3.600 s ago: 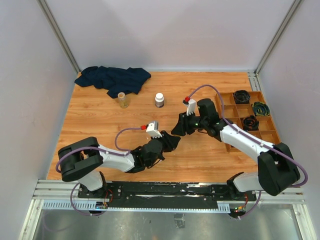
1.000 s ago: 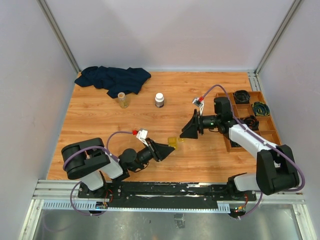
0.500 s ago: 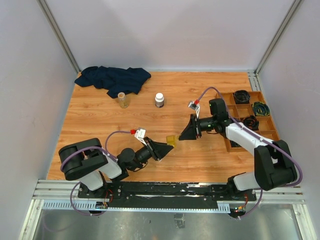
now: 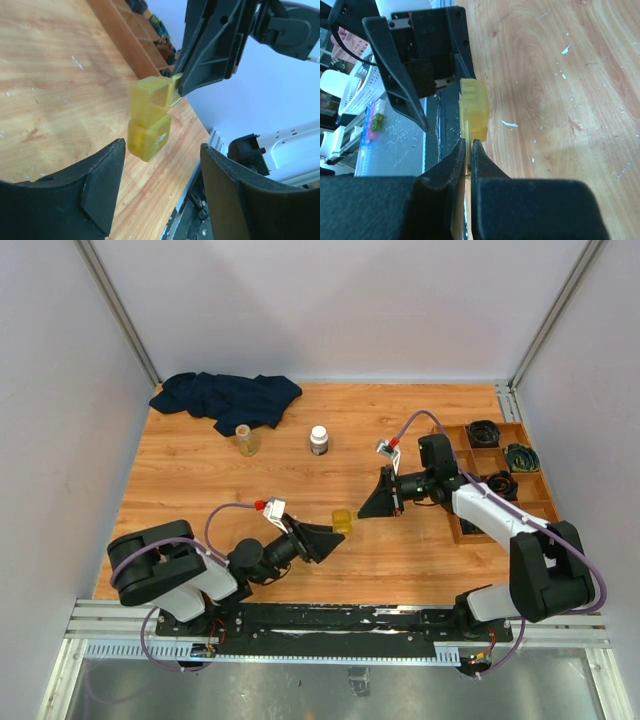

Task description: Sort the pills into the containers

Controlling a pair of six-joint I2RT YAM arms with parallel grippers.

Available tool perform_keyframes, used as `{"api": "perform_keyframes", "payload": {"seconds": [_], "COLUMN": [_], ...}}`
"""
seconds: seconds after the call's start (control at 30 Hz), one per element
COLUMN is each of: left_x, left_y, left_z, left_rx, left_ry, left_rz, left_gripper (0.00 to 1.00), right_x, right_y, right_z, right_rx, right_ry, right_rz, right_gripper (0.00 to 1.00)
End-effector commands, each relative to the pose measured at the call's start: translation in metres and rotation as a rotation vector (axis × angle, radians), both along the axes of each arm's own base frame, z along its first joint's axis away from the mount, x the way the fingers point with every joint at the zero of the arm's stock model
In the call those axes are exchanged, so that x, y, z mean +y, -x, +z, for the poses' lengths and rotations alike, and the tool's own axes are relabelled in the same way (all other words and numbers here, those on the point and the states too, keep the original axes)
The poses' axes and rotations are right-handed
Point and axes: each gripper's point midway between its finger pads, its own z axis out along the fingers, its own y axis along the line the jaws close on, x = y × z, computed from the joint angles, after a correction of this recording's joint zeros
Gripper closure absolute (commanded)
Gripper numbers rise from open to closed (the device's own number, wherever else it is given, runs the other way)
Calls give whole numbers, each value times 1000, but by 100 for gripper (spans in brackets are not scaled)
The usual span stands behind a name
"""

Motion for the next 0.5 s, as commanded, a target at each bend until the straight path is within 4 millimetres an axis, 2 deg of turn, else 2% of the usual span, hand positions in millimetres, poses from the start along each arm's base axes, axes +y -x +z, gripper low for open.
{"api": "perform_keyframes", "payload": {"seconds": [0.0, 0.03, 0.1, 0.23, 0.4, 0.47], "left_x": [24, 30, 38, 48, 66, 71], "left_y": [-9, -10, -11, -8, 0, 4], "left_z": [38, 41, 30, 22, 21, 23], "left_rx": [-108, -121, -116, -143, -215, -233], "left_ry": [73, 65, -22, -173, -274, -280], "left_rz": [100, 123, 145, 146, 137, 129], "left_gripper": [28, 26, 23, 22, 25, 27], "right_x": [-1, -3, -9, -23, -36, -38], "right_y": [-3, -5, -8, -9, 7, 13], "right_z": [7, 4, -1, -10, -12, -19], "right_rx": [-122, -150, -186, -213, -158, -148], "right_ry": [41, 69, 133, 276, 385, 445], "right_rz": [18, 12, 5, 65, 276, 375], "right_gripper": [99, 99, 99, 99, 99, 100]}}
